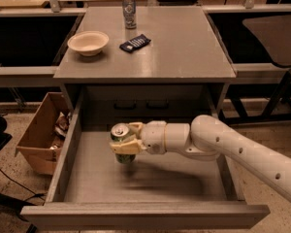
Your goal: Place green can into top drawer
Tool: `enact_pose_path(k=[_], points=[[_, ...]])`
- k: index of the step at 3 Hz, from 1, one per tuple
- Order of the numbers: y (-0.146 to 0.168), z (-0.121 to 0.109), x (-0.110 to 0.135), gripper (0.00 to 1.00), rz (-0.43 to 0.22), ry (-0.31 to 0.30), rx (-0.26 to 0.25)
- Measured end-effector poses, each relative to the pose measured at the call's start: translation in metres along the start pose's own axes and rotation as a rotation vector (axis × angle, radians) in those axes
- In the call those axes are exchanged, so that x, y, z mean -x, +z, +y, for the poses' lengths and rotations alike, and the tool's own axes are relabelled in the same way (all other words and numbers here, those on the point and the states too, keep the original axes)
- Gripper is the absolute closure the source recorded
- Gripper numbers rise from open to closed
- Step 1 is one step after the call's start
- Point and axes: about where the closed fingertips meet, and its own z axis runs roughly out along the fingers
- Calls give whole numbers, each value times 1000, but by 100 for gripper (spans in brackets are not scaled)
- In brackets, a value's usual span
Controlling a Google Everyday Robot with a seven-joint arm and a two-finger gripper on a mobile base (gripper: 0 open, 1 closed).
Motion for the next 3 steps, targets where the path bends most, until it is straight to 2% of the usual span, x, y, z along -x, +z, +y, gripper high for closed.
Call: enact_pose_path(k=[1, 2, 3], points=[[24, -10, -17, 100, 8, -17, -15], [38, -21, -30, 100, -10, -47, -68], [39, -25, -31, 83, -12, -49, -83]])
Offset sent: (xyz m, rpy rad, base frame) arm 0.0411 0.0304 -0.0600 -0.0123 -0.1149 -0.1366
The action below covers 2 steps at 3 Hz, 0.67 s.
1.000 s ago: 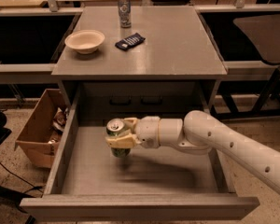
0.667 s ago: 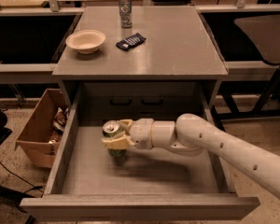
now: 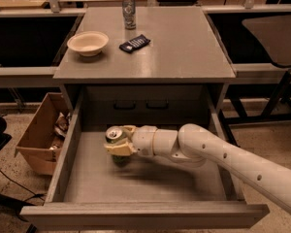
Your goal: Place green can into top drawer
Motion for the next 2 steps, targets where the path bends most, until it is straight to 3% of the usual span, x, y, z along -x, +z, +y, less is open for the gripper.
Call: enact_pose_path(k=[1, 2], points=[[0, 0, 0, 60, 0, 0, 0], [0, 0, 0, 29, 0, 0, 0]])
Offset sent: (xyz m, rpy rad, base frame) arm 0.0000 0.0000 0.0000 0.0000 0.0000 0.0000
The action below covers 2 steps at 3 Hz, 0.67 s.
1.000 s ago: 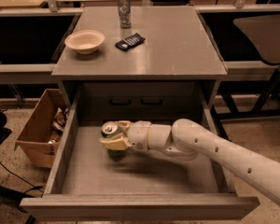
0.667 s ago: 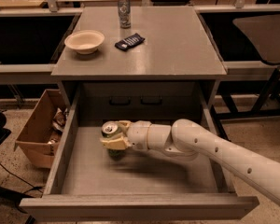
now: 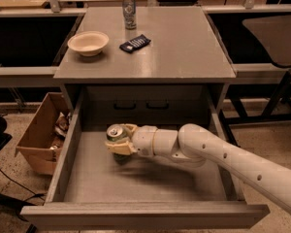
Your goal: Place green can into top drawer
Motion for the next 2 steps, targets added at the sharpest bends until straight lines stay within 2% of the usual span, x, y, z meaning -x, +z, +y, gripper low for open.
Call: enact_pose_path(k=[1, 2], points=[[0, 0, 0, 6, 0, 0, 0], [0, 0, 0, 0, 0, 0, 0]])
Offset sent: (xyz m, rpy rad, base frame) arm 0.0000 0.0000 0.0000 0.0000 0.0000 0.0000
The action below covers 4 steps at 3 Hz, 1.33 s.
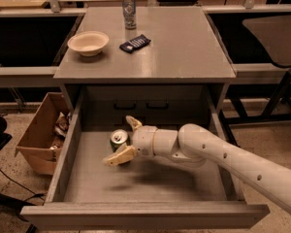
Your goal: Place green can into top drawer
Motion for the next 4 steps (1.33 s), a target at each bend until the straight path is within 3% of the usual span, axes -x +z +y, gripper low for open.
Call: enact_pose_path(k=[1, 2, 3, 4], points=[[0, 0, 0, 0, 0, 0, 0], [-13, 8, 34, 0, 28, -43, 9], [-54, 4, 96, 0, 105, -61, 9], [-104, -12, 182, 0, 194, -85, -33]])
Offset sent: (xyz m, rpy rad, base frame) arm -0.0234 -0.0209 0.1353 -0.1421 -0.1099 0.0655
